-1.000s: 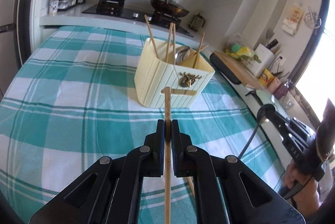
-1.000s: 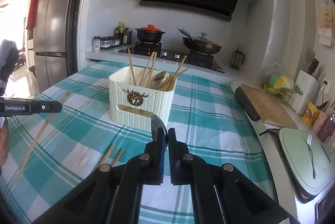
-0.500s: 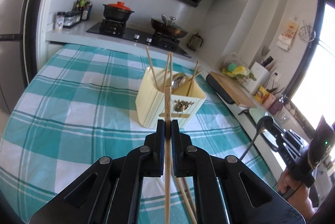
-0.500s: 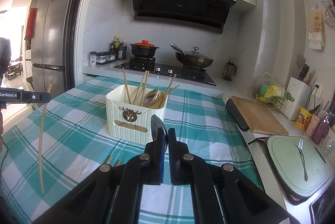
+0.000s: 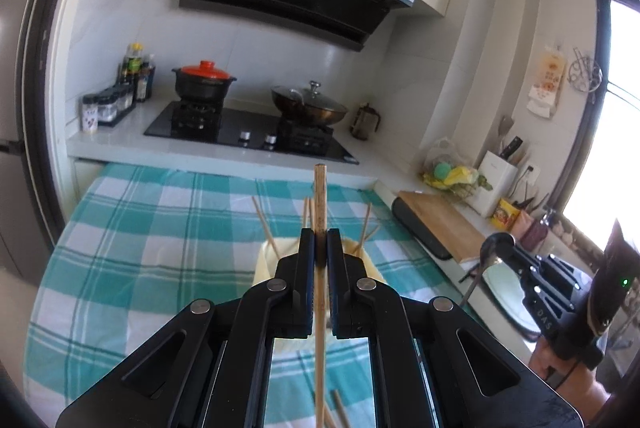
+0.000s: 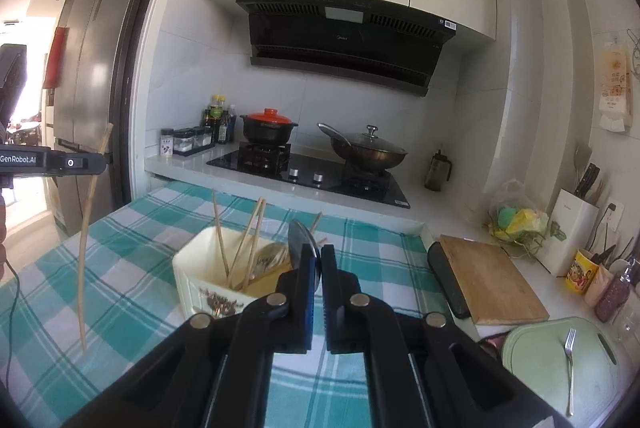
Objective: Organize utensils
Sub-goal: 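Open both grippers to drop the chopstick and spoon into the caddy, then move both grippers back over the last two chopsticks on the tablecloth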
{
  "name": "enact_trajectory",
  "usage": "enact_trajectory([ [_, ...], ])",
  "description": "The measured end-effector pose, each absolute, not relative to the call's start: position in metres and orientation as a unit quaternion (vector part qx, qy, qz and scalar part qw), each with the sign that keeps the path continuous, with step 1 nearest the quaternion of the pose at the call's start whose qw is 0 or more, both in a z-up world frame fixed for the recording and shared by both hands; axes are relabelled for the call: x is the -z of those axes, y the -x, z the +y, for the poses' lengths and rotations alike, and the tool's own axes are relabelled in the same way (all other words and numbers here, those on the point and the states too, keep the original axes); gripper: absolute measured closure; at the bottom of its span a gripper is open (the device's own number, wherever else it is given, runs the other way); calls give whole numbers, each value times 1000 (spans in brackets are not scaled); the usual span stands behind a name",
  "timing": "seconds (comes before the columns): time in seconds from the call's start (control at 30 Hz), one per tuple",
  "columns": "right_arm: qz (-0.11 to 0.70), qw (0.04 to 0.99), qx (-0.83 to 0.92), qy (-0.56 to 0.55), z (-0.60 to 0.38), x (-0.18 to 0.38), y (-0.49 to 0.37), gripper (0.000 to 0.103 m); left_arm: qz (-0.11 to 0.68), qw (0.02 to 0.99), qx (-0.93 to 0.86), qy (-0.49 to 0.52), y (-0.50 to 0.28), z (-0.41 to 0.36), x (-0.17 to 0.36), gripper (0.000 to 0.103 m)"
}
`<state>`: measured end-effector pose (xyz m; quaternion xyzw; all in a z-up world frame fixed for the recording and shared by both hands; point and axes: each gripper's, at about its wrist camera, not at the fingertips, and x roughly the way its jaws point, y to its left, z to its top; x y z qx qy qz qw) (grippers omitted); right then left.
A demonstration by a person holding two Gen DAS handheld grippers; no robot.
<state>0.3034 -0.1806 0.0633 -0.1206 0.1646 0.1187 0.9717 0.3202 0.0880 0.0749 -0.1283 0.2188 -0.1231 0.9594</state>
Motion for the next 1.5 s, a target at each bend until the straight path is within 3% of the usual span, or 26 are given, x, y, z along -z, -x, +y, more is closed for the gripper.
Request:
enact_trajectory([
  [0.2,168,972,-127,108,-164,-80,-372,100,184,972,107,102,-374,76,-104,99],
  [0.37,183,968,-135,104,-151,-70,-420,100,182,974,95,100,-417,65,-98,100],
  [0.6,203,959,-150,126,-135,-37,-453,100,196,973,80,93,-457,53,-59,100],
  [0.97,300,922,-211,121,-128,10,-465,97,282,952,87,78,-472,37,2,98],
  [1.0,311,917,-218,119,-126,12,-467,97,293,949,84,77,-473,37,3,93],
  [1.07,323,913,-223,115,-126,5,-468,82,305,946,82,74,-473,40,-2,81],
  [1.17,309,917,-228,103,-133,-27,-456,81,293,951,75,64,-454,51,-31,64],
  [1.23,303,918,-236,94,-141,-57,-442,78,283,955,70,58,-432,60,-54,34],
  [1.3,297,918,-246,92,-150,-84,-420,64,281,955,78,50,-402,69,-73,24],
  [1.37,295,915,-255,102,-159,-101,-393,51,298,949,95,31,-372,74,-79,18],
  [1.5,333,892,-271,140,-173,-90,-333,51,348,932,106,-12,-306,73,-52,12],
])
